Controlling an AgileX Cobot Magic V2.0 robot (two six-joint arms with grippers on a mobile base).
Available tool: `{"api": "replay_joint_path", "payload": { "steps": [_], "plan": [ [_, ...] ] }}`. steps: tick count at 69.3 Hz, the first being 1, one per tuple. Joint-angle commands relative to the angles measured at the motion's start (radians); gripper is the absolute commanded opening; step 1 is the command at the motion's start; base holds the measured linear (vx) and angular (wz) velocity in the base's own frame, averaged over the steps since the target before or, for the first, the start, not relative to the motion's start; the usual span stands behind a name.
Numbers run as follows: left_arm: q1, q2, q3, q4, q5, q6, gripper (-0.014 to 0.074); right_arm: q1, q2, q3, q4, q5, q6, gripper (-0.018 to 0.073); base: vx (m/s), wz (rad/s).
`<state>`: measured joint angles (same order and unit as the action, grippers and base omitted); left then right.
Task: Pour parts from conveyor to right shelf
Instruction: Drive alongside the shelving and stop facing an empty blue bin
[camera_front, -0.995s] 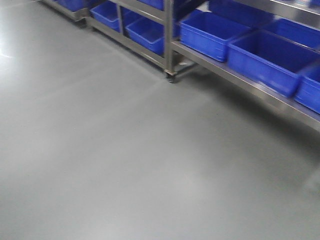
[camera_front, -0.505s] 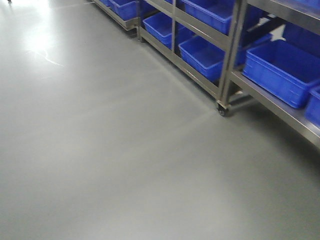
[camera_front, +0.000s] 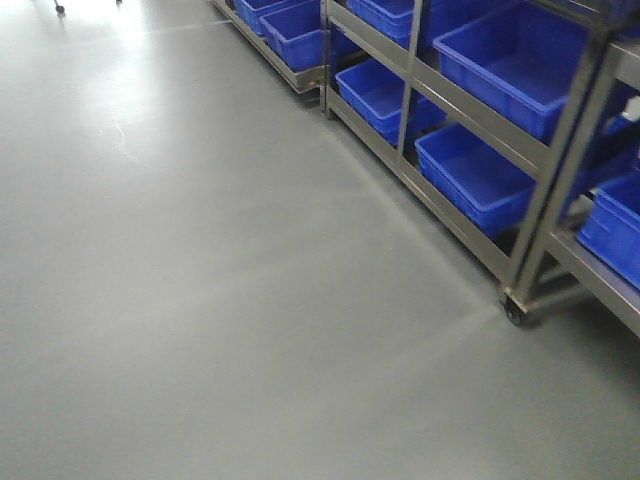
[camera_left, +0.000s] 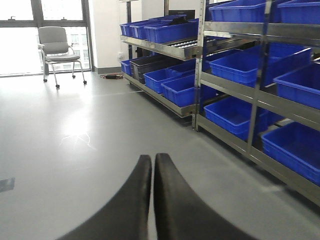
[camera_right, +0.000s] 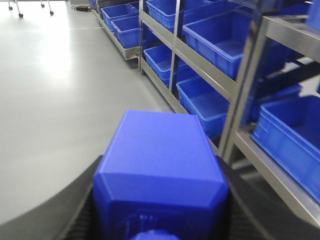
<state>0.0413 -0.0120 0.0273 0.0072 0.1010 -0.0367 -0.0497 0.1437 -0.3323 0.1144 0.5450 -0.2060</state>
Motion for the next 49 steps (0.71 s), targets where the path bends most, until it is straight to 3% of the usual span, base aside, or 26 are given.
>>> {"api": "replay_joint_path", "payload": {
  "steps": [1,49],
  "plan": [
    [-0.005,-0.012,-0.02,-0.007,-0.079,-0.008,-0.0006,-0.001,0.012,-0.029,-0.003,-0.078,-0.001,-0.0005,0.78,0.13],
    [-0.005,-0.012,-0.02,-0.007,-0.079,-0.008,-0.0006,-0.001,0.012,-0.029,-0.003,-0.078,-0.001,-0.0005,0.75,0.26]
  ]
}}
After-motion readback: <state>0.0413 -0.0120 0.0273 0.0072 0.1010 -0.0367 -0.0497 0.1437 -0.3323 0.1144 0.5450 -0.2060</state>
